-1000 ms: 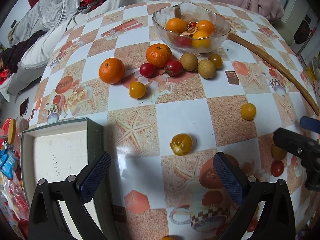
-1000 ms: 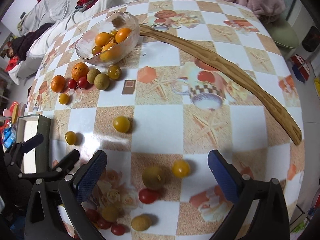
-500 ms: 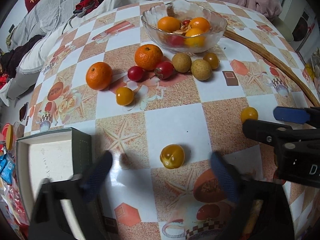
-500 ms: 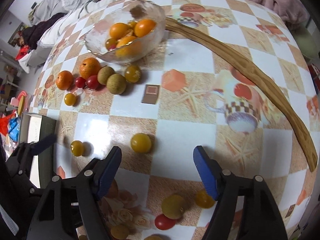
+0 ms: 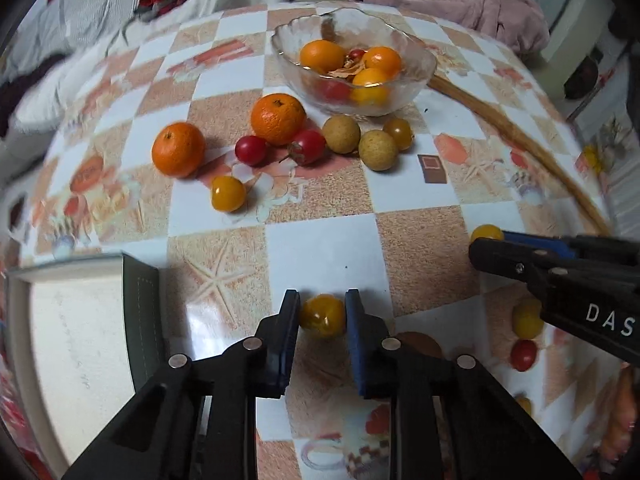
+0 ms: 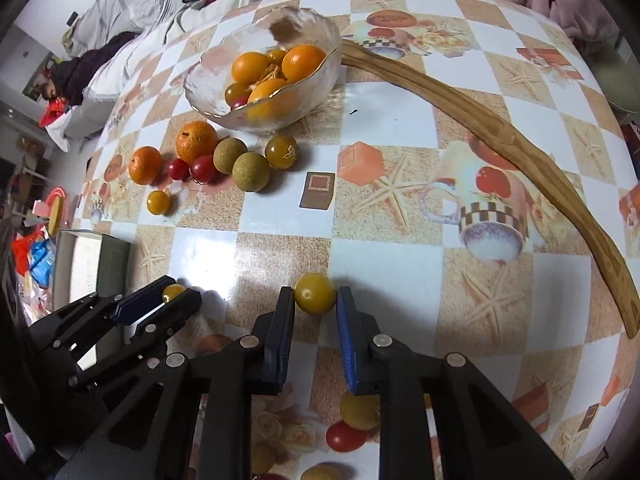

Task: Organize fruits
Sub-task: 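Close the left tool on a yellow tomato while the right tool grasps another yellow tomato, then carry both tomatoes over the white tray and open both tools to drop them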

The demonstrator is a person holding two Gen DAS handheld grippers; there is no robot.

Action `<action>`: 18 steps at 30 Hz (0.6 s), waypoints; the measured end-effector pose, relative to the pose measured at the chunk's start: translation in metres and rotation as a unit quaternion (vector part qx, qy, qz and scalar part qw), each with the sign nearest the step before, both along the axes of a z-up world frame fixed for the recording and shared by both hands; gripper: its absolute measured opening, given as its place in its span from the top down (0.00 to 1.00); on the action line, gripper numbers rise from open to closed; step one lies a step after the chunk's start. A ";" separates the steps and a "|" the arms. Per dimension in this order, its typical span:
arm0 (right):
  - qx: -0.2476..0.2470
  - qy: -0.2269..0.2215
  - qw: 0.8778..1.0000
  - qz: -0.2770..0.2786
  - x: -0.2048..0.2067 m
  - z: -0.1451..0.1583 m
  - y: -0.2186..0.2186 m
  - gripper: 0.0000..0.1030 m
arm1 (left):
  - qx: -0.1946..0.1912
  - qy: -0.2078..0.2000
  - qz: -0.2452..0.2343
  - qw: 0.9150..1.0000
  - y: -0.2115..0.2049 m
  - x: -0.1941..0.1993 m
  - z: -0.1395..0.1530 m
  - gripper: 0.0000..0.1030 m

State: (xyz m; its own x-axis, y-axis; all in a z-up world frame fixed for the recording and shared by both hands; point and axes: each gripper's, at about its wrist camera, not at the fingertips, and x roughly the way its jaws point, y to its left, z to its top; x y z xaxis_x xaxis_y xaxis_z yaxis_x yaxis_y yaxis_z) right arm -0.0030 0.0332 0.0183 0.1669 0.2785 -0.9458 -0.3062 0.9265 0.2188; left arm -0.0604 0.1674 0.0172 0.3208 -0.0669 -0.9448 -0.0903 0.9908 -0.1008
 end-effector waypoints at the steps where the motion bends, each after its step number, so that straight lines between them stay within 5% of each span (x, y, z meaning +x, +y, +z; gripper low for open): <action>1: 0.004 0.001 1.000 -0.002 -0.002 0.002 0.000 0.78 | -0.007 -0.003 0.006 1.000 0.004 -0.002 0.003 0.76; 9: 0.036 0.007 0.999 0.002 -0.021 0.021 0.004 0.78 | -0.027 -0.023 0.028 0.999 0.028 -0.026 0.032 0.76; 18: 0.070 0.010 0.996 0.059 -0.045 0.039 0.074 0.78 | -0.006 -0.030 0.085 0.996 0.096 -0.071 0.053 0.76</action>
